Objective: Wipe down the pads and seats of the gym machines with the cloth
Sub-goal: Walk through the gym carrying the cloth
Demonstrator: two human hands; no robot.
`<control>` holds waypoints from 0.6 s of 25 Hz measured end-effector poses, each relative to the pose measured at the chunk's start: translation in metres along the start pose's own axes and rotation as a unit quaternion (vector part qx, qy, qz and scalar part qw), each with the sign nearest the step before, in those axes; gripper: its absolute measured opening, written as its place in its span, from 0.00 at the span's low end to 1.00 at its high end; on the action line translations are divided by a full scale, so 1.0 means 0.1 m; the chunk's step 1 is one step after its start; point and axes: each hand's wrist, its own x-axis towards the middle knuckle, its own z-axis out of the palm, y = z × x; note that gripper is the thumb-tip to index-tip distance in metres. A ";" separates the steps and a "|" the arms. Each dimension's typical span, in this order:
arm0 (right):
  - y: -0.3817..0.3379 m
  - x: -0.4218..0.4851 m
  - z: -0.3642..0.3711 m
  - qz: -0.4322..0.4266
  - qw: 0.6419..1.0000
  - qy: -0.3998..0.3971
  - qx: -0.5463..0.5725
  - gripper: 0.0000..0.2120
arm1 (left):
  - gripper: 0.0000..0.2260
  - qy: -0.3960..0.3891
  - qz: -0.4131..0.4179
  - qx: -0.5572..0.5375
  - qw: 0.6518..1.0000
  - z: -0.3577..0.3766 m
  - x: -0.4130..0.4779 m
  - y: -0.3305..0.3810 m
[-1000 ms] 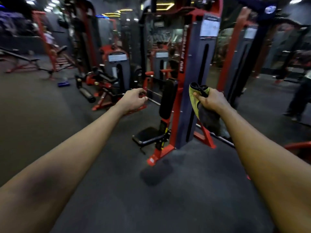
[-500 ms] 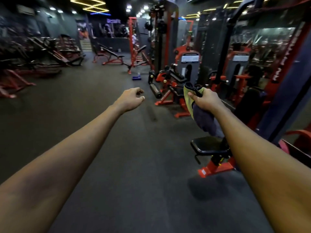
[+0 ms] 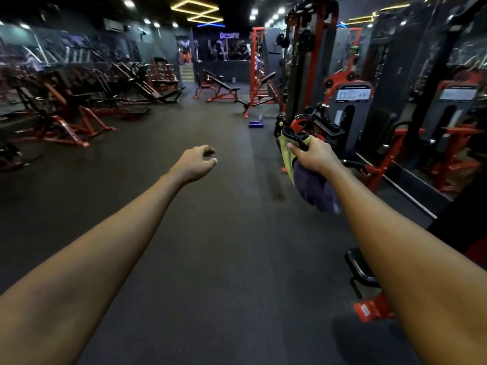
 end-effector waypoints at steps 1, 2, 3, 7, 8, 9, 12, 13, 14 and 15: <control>0.04 0.20 0.07 -0.002 1.000 -0.005 0.004 0.23 | 0.17 0.002 -0.006 0.002 1.000 0.05 0.17 -0.05; 0.07 0.40 0.13 -0.005 1.000 -0.011 0.004 0.22 | 0.17 0.001 -0.011 0.003 1.000 0.10 0.35 -0.09; 0.09 0.57 0.18 -0.009 1.000 -0.015 0.004 0.22 | 0.17 0.000 -0.016 0.001 1.000 0.15 0.51 -0.12; 0.10 1.33 0.31 -0.015 1.000 -0.016 0.008 0.20 | 0.17 0.017 -0.019 -0.005 1.000 0.23 1.21 -0.27; 0.12 1.56 0.38 -0.017 1.000 -0.015 0.008 0.21 | 0.17 0.022 -0.019 -0.005 1.000 0.25 1.44 -0.33; 0.12 1.78 0.46 -0.019 1.000 -0.016 0.008 0.21 | 0.17 0.025 -0.020 -0.007 0.999 0.27 1.66 -0.40; 0.15 2.34 0.74 -0.016 0.999 -0.028 -0.006 0.21 | 0.17 0.029 -0.016 -0.010 0.999 0.38 2.23 -0.60; 0.16 2.56 0.86 -0.014 0.999 -0.029 -0.010 0.21 | 0.17 0.028 -0.014 -0.009 0.999 0.42 2.46 -0.68; 0.17 2.78 0.98 -0.013 1.000 -0.027 -0.009 0.20 | 0.17 0.025 -0.012 -0.007 1.000 0.47 2.71 -0.79; 0.19 2.99 1.11 -0.011 1.000 -0.023 -0.008 0.20 | 0.18 0.021 -0.010 -0.004 1.000 0.53 2.96 -0.90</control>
